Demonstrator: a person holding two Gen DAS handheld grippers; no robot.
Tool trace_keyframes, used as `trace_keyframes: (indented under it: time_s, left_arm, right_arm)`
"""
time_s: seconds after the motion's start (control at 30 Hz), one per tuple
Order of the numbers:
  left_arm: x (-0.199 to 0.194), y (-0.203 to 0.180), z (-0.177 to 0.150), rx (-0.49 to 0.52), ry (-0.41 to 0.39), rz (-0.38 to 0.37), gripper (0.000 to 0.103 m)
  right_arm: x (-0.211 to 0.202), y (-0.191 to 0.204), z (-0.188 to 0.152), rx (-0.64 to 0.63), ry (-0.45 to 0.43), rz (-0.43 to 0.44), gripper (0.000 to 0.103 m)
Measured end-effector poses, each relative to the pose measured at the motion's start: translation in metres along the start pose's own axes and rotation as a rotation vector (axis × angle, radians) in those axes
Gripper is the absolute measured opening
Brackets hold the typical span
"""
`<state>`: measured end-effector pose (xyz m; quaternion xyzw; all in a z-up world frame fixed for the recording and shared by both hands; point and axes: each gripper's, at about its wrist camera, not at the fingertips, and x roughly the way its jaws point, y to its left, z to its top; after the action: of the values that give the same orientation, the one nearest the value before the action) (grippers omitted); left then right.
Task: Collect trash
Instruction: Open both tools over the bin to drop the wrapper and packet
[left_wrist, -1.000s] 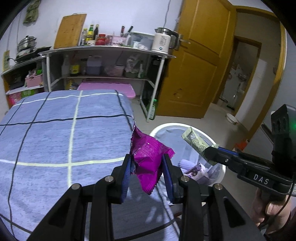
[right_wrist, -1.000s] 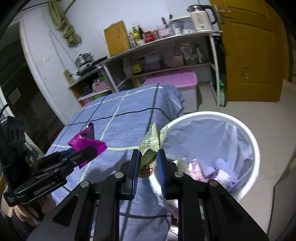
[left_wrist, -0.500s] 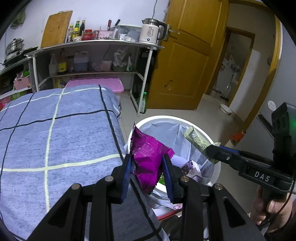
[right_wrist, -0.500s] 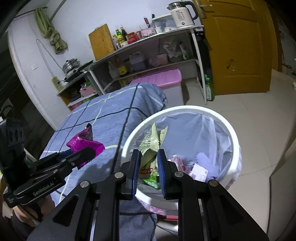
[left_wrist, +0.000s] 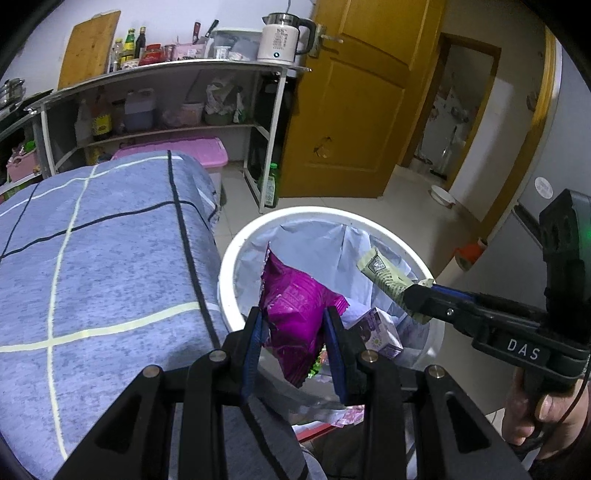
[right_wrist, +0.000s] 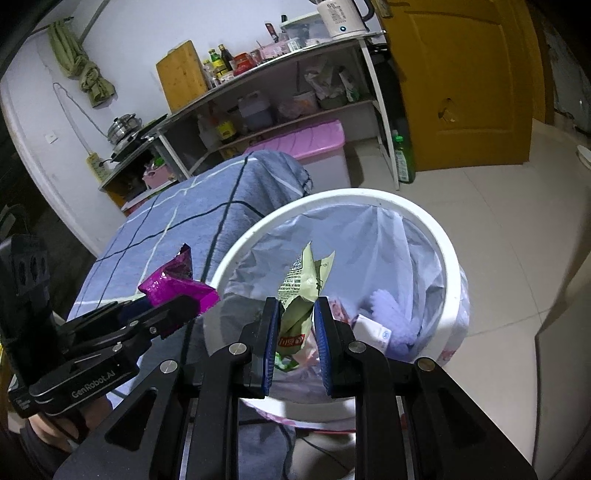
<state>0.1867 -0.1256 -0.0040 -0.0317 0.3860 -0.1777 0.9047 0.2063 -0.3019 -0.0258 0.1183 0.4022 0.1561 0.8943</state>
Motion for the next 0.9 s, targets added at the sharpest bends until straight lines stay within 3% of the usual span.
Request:
trace_keyframes:
  time_s: [0.27, 0.47, 0.6, 0.9]
  left_arm:
    - [0.016, -0.004, -0.003, 0.008, 0.033, -0.006, 0.036]
    - [0.020, -0.006, -0.003, 0.019, 0.038, -0.012, 0.045]
    - [0.021, -0.005, -0.003, 0.014, 0.039, -0.018, 0.052]
    - [0.015, -0.003, -0.004, 0.004, 0.027, -0.028, 0.055]
  right_arm:
    - [0.006, -0.011, -0.001, 0.024, 0.022, -0.006, 0.022]
    - [0.013, -0.015, -0.003, 0.030, 0.043, -0.013, 0.022]
    - [0.011, -0.016, -0.003, 0.032, 0.036, -0.017, 0.023]
    - [0.002, -0.014, -0.002, 0.030, 0.008, -0.015, 0.023]
